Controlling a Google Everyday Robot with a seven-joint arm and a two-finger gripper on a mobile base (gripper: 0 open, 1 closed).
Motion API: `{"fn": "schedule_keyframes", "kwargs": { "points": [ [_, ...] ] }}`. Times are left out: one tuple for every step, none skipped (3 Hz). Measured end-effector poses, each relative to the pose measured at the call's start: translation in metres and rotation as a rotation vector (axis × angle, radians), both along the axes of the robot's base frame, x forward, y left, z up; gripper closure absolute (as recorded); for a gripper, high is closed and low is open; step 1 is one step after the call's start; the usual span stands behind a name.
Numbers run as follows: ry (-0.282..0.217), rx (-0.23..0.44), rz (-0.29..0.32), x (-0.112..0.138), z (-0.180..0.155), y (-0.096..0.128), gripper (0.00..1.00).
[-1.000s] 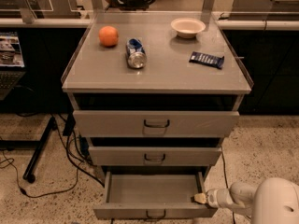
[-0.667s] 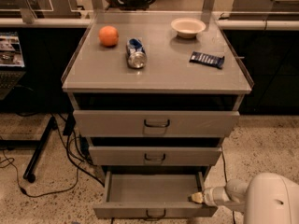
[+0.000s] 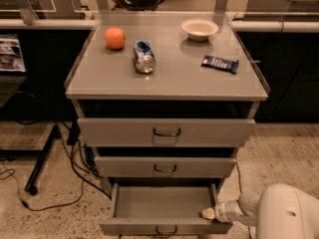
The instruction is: Open bottom drawer
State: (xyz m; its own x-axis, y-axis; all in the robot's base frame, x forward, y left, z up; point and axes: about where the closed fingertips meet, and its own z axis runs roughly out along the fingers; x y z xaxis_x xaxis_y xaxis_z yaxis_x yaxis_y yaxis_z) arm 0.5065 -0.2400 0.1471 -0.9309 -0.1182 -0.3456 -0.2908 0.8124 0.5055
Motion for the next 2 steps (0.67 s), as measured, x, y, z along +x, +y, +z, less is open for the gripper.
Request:
{"fn": "schedule_keyframes", "kwargs": {
  "points": [
    [0.031,0.035,0.038,-0.0148,-0.0072,0.0121,1.0],
    [0.031,0.034,0.038,-0.0148,-0.0063,0.0119,1.0]
  ]
}}
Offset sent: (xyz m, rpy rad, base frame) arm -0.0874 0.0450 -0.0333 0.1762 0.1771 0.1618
